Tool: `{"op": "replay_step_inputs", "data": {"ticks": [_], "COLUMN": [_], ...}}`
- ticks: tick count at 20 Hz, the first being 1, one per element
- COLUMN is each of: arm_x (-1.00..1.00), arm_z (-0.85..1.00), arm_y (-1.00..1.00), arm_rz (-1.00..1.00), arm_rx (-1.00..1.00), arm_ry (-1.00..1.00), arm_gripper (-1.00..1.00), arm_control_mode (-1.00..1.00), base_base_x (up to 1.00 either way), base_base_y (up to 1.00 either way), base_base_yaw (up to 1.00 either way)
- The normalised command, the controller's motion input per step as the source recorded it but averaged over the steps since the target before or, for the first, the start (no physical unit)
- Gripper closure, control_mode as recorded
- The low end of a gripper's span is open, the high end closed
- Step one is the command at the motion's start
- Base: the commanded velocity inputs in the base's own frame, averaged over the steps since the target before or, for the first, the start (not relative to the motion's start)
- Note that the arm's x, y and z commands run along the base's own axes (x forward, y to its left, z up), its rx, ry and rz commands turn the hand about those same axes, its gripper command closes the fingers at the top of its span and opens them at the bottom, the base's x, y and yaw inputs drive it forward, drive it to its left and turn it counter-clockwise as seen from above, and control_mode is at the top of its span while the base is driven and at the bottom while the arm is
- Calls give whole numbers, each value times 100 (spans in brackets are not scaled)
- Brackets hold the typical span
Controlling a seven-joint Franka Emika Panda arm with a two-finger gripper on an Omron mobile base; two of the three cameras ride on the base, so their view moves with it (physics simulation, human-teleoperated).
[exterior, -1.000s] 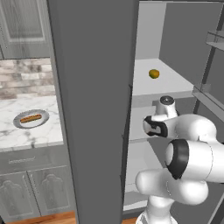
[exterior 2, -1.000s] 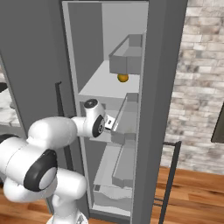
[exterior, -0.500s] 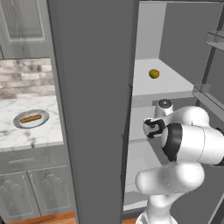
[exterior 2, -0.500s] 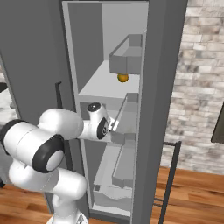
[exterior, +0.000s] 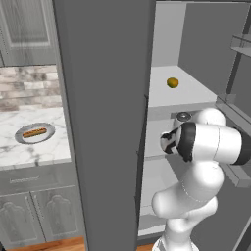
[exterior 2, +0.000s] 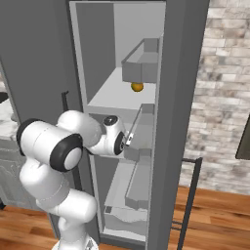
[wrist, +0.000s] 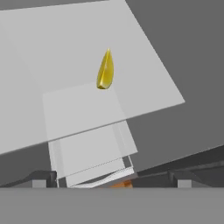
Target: Place the cold items (orange and lemon wedge) from the fridge in one tupperware on the dining counter. Place the warm items (kebab skewer and hot dog) in the stove area in another tupperware.
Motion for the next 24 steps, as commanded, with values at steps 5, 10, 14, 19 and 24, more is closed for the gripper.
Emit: {"op": "replay_step_inputs", "data": {"ticks": [5,10,14,19,24], "arm_x": [23,21,33,36,32], "arm_z": [-31,-23,-9,-8,-14], "arm_y": [-8,-7,-5,-11,-12], "arm_rz": [0,0,0,0,0], "arm_rx": [0,0,0,0,0], "arm_ry": [0,0,0,1,3], "arm_gripper": [-100,-100,-100,-100,-100], "arm_control_mode": [-100,-100,-100,-100,-100], "base_base_x": [0,0,0,0,0], "base_base_y": [0,0,0,0,0], "base_base_yaw": [0,0,0,0,0]}}
